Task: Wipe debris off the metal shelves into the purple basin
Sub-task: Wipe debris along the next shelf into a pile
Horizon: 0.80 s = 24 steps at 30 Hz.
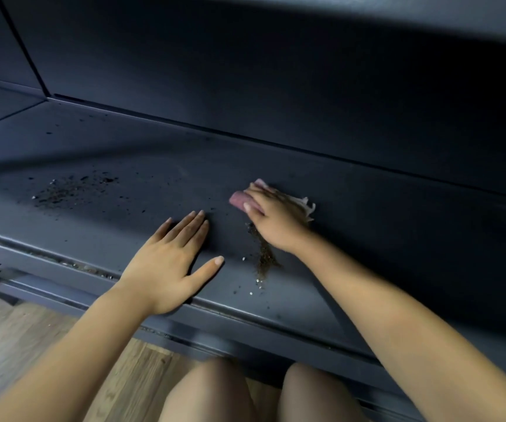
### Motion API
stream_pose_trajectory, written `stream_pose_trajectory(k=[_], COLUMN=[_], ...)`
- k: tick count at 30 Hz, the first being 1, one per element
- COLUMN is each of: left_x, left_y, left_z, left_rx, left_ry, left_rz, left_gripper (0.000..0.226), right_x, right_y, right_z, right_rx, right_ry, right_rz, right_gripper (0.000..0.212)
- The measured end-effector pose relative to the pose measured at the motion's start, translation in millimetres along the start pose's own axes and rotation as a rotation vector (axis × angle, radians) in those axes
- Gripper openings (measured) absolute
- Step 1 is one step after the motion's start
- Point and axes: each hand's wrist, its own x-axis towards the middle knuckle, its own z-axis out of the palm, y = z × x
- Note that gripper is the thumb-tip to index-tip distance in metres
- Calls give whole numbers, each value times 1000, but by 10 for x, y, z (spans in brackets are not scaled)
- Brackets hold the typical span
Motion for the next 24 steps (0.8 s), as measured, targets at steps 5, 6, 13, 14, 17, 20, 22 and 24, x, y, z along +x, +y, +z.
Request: stream_pose_trajectory(k=[5, 6, 13, 14, 17, 20, 22, 24], left_x=[-3, -1, -28, -31, -33, -27, -32, -33], left_y=[-9, -14, -28, -27, -12, -5, -4, -3], left_z=[-1, 3, 34, 32, 19, 5, 7, 15], left_rx=[-3, -4, -2, -4, 12, 14, 7, 14], left_ry=[5, 9, 65, 55, 39, 36, 46, 45], left_rz=[6, 8, 18, 13, 7, 5, 5, 8], left_gripper=[112, 110, 88, 85, 80, 80, 81, 81], right_x=[46, 58, 101, 168, 447, 681, 756, 743], right_y=[292, 458, 1233, 1191, 1013, 742, 489, 232], right_z=[-57, -135, -513, -506, -419, -242, -100, 49], right_rx=[200, 226, 230, 234, 245, 298, 377, 455], right_ry=[72, 158, 120, 108, 63, -11, -95, -187], right_rz=[61, 149, 565, 548, 437, 266, 116, -9], right_gripper=[42, 39, 48, 48, 51, 50, 47, 45])
